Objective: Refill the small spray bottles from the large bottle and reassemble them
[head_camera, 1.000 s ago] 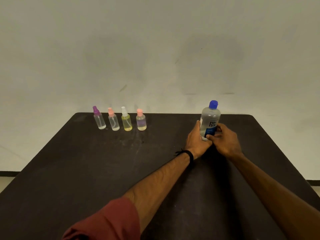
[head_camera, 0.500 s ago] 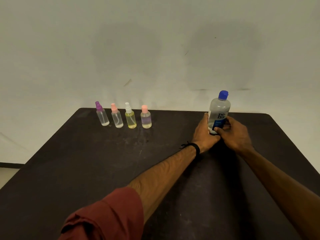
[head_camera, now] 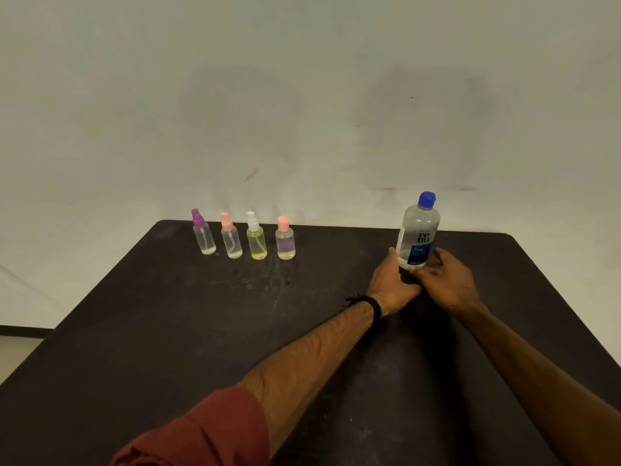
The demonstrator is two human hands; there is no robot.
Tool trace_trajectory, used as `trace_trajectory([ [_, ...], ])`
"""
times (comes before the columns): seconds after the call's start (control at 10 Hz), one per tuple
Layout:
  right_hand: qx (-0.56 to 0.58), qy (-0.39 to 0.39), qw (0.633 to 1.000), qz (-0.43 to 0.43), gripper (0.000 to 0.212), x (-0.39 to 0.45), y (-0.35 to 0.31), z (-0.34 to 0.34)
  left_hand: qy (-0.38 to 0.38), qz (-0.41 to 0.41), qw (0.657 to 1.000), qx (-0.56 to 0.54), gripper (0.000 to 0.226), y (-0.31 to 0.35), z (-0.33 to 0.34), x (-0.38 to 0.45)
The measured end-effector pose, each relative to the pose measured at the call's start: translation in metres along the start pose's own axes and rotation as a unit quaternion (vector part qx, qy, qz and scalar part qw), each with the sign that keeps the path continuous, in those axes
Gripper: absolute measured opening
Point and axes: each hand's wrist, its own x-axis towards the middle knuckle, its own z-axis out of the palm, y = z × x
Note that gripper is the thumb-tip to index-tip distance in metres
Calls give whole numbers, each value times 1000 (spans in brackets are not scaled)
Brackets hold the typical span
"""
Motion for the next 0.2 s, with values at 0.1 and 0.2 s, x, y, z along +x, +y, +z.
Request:
trace_trajectory([
  [0.1, 23, -7, 1000, 15, 65, -16, -7, 0, -13, 11, 1000, 3, 89, 11, -11, -29],
  [0.2, 8, 2, 1000, 13, 58, -44, -6, 8, -34, 14, 999, 22, 84, 7, -4, -67],
])
